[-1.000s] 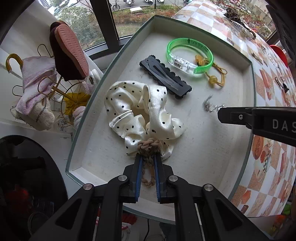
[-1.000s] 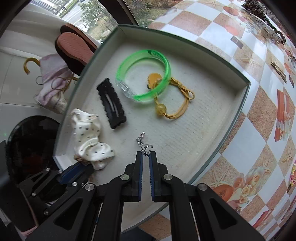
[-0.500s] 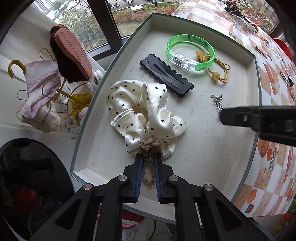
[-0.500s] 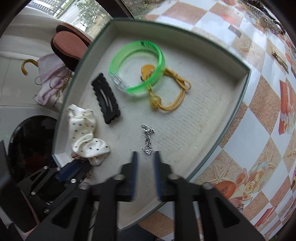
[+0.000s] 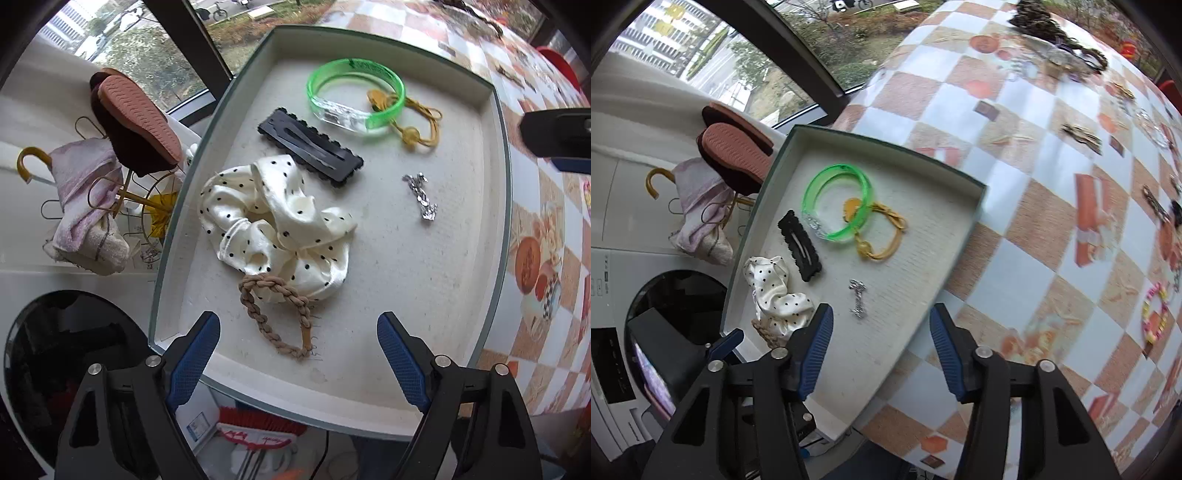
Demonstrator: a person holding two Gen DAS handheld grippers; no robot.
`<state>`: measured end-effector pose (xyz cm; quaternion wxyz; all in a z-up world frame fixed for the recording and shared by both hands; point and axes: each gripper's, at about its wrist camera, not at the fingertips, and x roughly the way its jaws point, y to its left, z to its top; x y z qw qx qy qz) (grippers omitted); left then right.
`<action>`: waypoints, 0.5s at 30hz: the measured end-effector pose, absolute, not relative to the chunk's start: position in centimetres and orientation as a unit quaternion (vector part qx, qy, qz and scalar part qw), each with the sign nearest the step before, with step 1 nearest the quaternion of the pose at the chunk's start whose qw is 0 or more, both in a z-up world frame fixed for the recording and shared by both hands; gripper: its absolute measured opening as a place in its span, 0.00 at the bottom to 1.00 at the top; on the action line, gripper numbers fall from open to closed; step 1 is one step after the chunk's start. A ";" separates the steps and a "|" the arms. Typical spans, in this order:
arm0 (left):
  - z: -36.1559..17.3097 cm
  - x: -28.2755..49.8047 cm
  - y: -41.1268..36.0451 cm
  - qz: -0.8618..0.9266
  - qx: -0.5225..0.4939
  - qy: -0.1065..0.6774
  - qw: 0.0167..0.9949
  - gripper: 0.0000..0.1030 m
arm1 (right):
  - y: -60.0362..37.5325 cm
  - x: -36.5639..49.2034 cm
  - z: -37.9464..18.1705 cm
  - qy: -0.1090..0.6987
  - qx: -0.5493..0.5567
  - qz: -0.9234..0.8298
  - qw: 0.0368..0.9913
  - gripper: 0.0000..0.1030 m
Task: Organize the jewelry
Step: 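Move both tools back over the gold hair pin and black claw clip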
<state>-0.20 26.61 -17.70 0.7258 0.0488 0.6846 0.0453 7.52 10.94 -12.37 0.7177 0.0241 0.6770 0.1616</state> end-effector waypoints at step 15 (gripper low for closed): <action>-14.4 2.0 23.3 0.028 0.097 0.665 0.740 1.00 | 6.0 7.8 -9.8 0.660 0.034 0.145 0.736 0.81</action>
